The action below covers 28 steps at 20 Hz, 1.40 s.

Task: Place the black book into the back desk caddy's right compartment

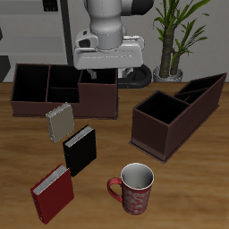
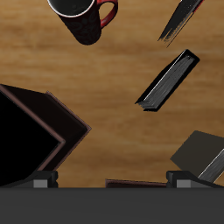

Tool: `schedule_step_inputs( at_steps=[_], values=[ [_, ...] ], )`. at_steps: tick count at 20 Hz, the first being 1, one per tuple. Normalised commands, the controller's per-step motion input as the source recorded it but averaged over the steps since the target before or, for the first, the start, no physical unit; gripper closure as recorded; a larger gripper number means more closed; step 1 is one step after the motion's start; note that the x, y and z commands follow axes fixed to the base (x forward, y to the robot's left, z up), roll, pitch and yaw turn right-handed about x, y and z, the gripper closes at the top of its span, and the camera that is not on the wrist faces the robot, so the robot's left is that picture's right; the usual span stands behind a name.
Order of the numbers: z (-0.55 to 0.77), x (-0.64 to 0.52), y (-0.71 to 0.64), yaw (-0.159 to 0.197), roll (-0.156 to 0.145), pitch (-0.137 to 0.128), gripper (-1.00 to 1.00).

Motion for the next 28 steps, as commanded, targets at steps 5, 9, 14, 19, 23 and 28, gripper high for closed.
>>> schedule_step_inputs(
  at_steps=[5,9,14,19,23,28],
  values=[
    [0.00,0.40,-0.39,0.001,0.015,0.012,-1.00],
    [0.00,0.30,-0.31,0.045,0.001,-0.031,-1.00],
    [-0.08,0.36,-0.46,-0.067,-0.035,-0.004,-1.00],
    [-0.12,0.25,-0.34,-0.079,-0.060,-0.042,-1.00],
    [-0.27,0.18,-0.10,-0.125,-0.017,-0.055,-1.00],
    [-0.21,0.06,0.10,-0.106,0.005,-0.055,-1.00]
  ],
)
